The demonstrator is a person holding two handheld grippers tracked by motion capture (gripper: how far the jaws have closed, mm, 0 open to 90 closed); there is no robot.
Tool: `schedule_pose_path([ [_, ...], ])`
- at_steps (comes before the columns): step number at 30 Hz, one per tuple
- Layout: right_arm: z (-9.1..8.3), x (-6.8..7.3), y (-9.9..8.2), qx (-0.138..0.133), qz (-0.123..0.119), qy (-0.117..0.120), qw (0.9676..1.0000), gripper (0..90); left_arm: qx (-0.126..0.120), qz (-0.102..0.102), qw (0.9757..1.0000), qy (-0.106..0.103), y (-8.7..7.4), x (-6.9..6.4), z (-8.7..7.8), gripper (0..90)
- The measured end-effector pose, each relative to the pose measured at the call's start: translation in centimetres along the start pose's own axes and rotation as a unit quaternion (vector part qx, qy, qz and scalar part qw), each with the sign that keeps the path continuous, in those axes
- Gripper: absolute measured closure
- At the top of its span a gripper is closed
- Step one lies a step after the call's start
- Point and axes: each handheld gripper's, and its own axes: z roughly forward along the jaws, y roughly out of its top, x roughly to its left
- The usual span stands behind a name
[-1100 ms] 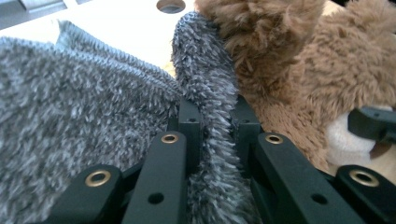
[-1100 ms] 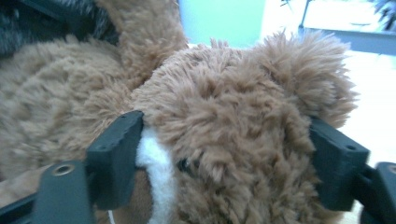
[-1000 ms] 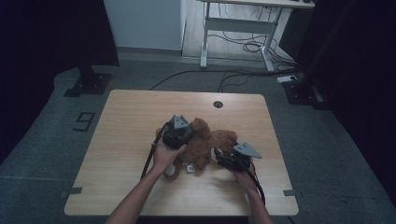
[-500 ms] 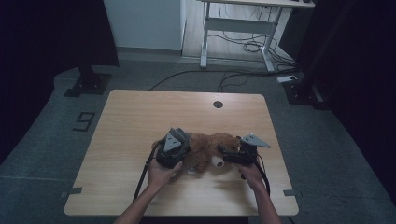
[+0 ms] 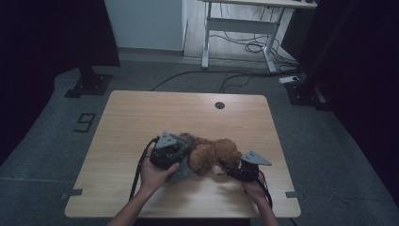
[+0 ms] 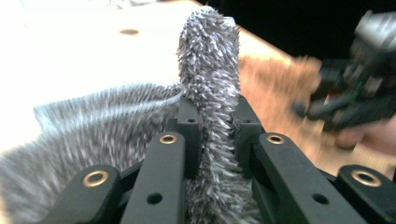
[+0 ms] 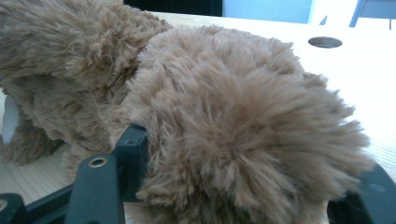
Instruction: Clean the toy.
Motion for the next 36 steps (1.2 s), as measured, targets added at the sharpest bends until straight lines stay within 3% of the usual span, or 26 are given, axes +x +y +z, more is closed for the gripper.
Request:
schedule_pose_path([
  [5, -0.1, 0.0, -0.2, -0.007, -0.007, 0.0, 0.9999, 36.7, -0.011, 0.024, 0.9992, -0.029, 4.0, -1.8, 0.6, 77.6],
  [8, -0.1, 0.1, -0.4, -0.011, -0.009, 0.0, 0.9999, 36.7, 0.013, 0.045, 0.9974, -0.055, 5.1, -4.3, 3.2, 77.4],
  [12, -0.2, 0.2, -0.5, -0.015, -0.012, -0.002, 0.9998, 36.8, 0.073, 0.065, 0.9925, -0.074, 4.7, -6.9, 7.9, 77.0],
  [14, -0.3, 0.2, -0.6, -0.016, -0.016, -0.002, 0.9997, 37.2, 0.106, 0.054, 0.9901, -0.074, 3.8, -7.3, 10.4, 77.0],
  [16, -0.4, 0.3, -0.7, -0.017, -0.02, -0.002, 0.9997, 38.0, 0.145, 0.054, 0.986, -0.062, 2.6, -7.4, 12.6, 77.2],
  [17, -0.4, 0.3, -0.7, -0.015, -0.022, -0.002, 0.9996, 38.7, 0.143, 0.055, 0.9863, -0.062, 1.9, -7.3, 13.1, 77.5],
  [19, -0.4, 0.1, -0.8, -0.008, -0.031, -0.003, 0.9995, 39.3, 0.129, 0.049, 0.9883, -0.064, 1.4, -7.1, 12.9, 78.0],
  [21, -0.5, 0.0, -0.9, -0.011, -0.029, 0.002, 0.9995, 39.7, 0.129, 0.043, 0.9888, -0.062, 1.4, -6.7, 12.3, 78.0],
  [23, -0.4, 0.0, -0.8, -0.011, -0.026, 0.002, 0.9996, 40.1, 0.127, 0.039, 0.9902, -0.045, 1.3, -5.7, 11.5, 78.0],
  [24, -0.4, 0.0, -0.8, -0.012, -0.024, 0.002, 0.9996, 40.4, 0.123, 0.033, 0.991, -0.04, 1.2, -5.1, 10.9, 78.0],
  [28, -0.5, -0.1, -0.9, -0.013, -0.032, 0.008, 0.9994, 40.7, 0.103, -0.009, 0.9933, -0.052, 0.5, -2.6, 8.6, 78.2],
  [31, -0.5, -0.1, -0.9, -0.013, -0.031, 0.007, 0.9994, 40.7, 0.09, -0.005, 0.9956, -0.026, 0.4, -1.3, 6.4, 78.3],
  [32, -0.5, -0.1, -0.9, -0.013, -0.029, 0.007, 0.9995, 40.7, 0.088, -0.009, 0.9959, -0.014, 0.2, -0.6, 5.6, 78.3],
  [36, -0.5, -0.1, -1.0, -0.015, -0.025, 0.006, 0.9995, 40.7, 0.086, -0.04, 0.9953, -0.019, -1.2, 1.8, 3.7, 78.3],
])
